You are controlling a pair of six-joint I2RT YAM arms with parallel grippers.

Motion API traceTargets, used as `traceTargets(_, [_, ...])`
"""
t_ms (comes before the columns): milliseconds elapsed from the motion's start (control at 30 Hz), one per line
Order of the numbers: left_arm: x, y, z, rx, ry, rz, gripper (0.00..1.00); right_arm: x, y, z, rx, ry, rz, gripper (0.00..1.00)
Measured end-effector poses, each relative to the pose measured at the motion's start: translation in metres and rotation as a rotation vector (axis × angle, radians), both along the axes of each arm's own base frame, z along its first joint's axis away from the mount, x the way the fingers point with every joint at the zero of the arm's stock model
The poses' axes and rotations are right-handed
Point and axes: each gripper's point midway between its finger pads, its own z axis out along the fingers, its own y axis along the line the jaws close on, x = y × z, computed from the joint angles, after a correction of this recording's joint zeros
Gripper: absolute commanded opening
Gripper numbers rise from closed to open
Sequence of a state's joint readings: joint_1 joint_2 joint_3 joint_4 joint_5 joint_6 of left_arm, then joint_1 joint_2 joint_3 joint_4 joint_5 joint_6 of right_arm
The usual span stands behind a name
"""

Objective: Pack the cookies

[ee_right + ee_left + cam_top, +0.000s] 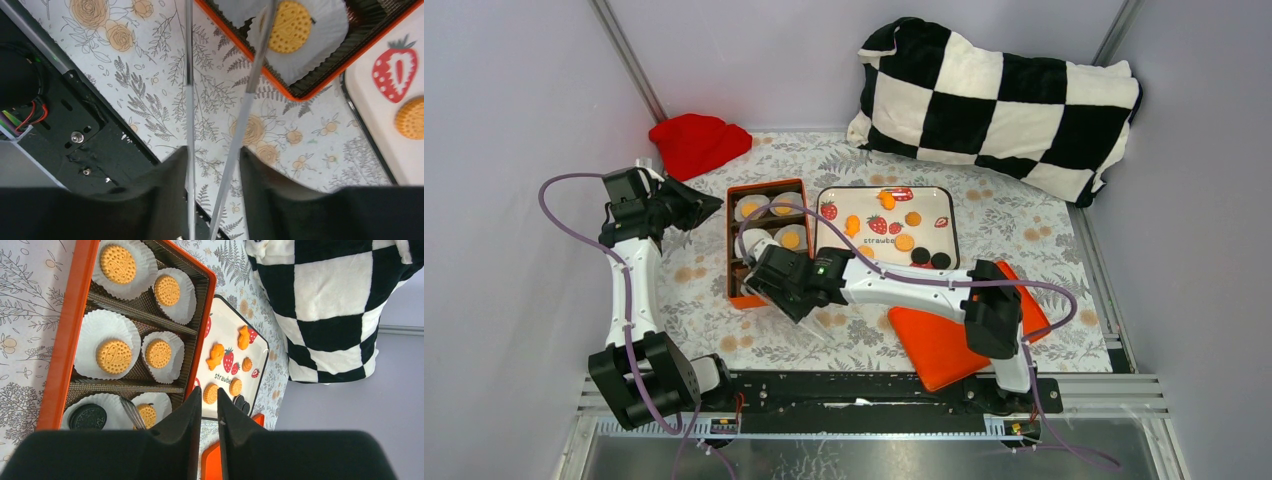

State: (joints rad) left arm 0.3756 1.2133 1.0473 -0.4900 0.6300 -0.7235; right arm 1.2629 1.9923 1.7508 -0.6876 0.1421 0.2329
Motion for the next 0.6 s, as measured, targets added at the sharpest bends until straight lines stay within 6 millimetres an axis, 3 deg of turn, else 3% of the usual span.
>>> traceTargets(100, [0.000,-0.001,0.000,-0.002,-0.001,-0.003,0.22,0.004,-0.003,0.009,0.015,-0.024,-0.018,0.18])
traceTargets(167, [0.000,-0.001,0.001,-0.003,-0.003,-0.005,0.22,0.006,-0.009,0.020,0.030,-0.049,-0.038,0.12])
traceTargets(200, [-0.001,-0.001,0.001,-0.003,-0.004,-0.006,0.22,0.007,-0.013,0.026,0.038,-0.061,-0.046,0.14])
traceTargets(267, [-0.001,-0.002,0.002,-0.004,-0.006,-0.007,0.22,0.009,-0.019,0.042,0.064,-0.088,-0.064,0.31])
traceTargets(367, [-0.001,-0.002,0.002,-0.007,-0.007,-0.011,0.22,0.011,-0.023,0.059,0.099,-0.108,-0.082,0.36])
traceTargets(467, [-0.001,-0.003,0.002,-0.007,-0.009,-0.013,0.22,0.009,-0.024,0.053,0.095,-0.096,-0.082,0.39])
traceTargets(600, [-0.001,-0.003,0.003,-0.008,-0.009,-0.014,0.22,-0.006,-0.034,0.015,0.034,-0.017,-0.060,0.42])
